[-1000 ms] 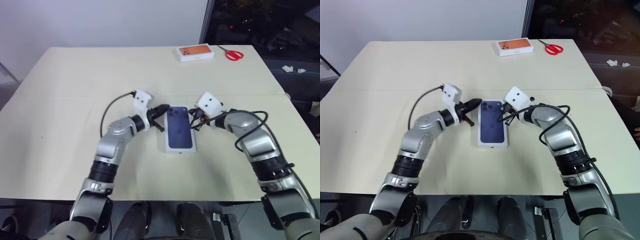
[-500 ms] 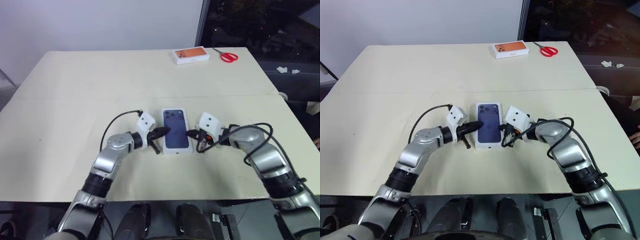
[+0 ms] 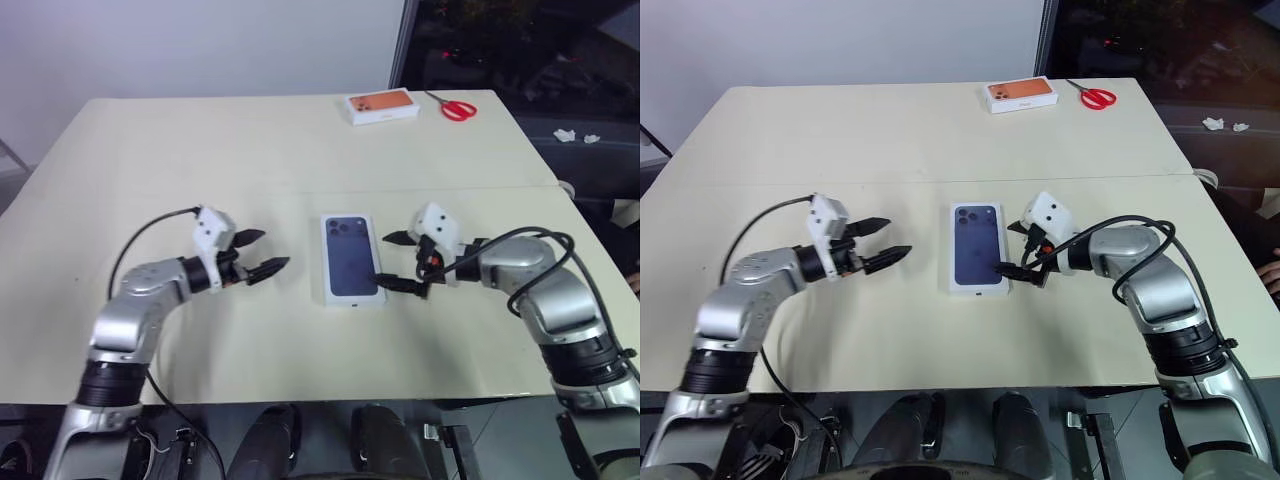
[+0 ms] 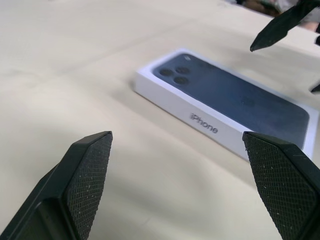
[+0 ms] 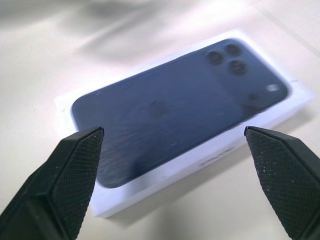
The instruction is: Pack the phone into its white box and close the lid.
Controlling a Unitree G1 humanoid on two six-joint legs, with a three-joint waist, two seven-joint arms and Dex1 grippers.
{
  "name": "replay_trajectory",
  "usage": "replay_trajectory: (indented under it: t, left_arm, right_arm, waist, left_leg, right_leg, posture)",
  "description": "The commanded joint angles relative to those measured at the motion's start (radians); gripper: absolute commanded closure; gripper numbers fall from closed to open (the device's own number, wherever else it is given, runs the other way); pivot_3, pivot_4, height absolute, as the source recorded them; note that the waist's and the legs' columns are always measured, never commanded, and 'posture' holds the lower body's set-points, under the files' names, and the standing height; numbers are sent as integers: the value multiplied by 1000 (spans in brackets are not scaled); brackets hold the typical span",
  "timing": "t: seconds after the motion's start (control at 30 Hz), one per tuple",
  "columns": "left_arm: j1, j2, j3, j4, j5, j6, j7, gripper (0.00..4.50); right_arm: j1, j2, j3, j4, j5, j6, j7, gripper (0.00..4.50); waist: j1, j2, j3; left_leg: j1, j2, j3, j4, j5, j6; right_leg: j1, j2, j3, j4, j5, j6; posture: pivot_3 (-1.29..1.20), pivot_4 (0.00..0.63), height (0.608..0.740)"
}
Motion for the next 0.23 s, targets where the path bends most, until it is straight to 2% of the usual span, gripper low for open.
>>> replay_trajectory:
  t: [0.03, 0.23]
  left_arm:
    - [54, 69, 66, -1, -26, -31, -60, 0]
    - [167, 139, 150, 13, -10, -104, -80, 0]
  right_arm:
    - [-3, -47, -61, 0, 29, -39, 26, 66]
    - [71, -129, -126, 13, 64, -81, 84, 66]
  waist:
    - [0, 0, 0]
    - [1, 0, 1]
  left_leg:
    - [0, 0, 0, 0, 0, 0]
    - [0, 0, 0, -1, 0, 0]
  right_leg:
    - [0, 0, 0, 0, 0, 0]
    - [0, -1, 0, -1, 0, 0]
  posture:
    - [0, 150, 740]
    - [0, 150, 740]
